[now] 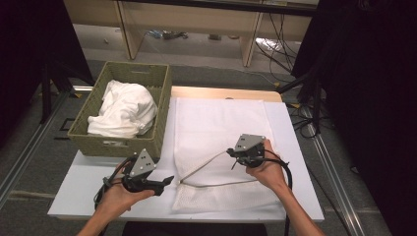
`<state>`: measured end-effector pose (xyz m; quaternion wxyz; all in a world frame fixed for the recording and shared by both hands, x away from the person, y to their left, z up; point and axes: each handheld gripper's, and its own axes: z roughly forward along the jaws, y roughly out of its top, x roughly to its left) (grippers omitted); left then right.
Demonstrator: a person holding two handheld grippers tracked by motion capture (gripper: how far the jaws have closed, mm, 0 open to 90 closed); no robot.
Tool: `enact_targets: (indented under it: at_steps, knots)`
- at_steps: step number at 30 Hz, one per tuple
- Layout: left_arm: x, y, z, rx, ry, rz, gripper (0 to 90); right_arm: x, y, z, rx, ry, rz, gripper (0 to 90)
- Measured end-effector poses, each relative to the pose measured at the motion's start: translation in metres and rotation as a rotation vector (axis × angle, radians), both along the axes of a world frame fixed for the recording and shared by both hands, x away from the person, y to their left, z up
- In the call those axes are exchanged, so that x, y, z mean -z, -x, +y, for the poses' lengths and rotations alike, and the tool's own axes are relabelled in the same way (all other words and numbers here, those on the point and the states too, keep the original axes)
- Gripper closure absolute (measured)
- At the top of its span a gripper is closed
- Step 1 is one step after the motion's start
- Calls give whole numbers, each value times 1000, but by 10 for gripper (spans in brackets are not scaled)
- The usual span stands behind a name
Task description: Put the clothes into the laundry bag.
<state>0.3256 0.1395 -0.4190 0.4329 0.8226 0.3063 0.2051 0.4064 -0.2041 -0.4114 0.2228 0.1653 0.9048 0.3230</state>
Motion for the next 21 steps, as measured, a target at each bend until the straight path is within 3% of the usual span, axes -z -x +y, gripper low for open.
enact_targets:
  at_steps: [1, 2, 4, 10, 11, 12, 18, 21]
  knots:
    - [-4, -2, 3, 9, -6, -19, 259, 0, 0, 0, 17, 1, 1, 897]
    - [-6, -3, 5, -4, 17, -26, 259, 0, 0, 0, 17, 1, 1, 897]
    - [-10, -7, 9, -17, 42, -18, 258, 1, 0, 1, 1, 0, 4, 897]
    - [-21, -22, 21, -56, 44, -23, 255, -1, 1, 0, 10, 8, -7, 897]
    - [-24, -24, 23, -71, 44, -25, 256, -2, 2, 1, 13, -8, 0, 897]
    - [-27, -27, 26, -64, 27, -34, 258, -2, 2, 1, 27, -10, 1, 897]
    - [-44, -41, 32, -119, 65, -49, 258, -8, 2, 1, -4, -17, -31, 897]
    - [-49, -56, 37, -147, 43, -66, 259, -8, 2, 2, -5, -23, -31, 897]
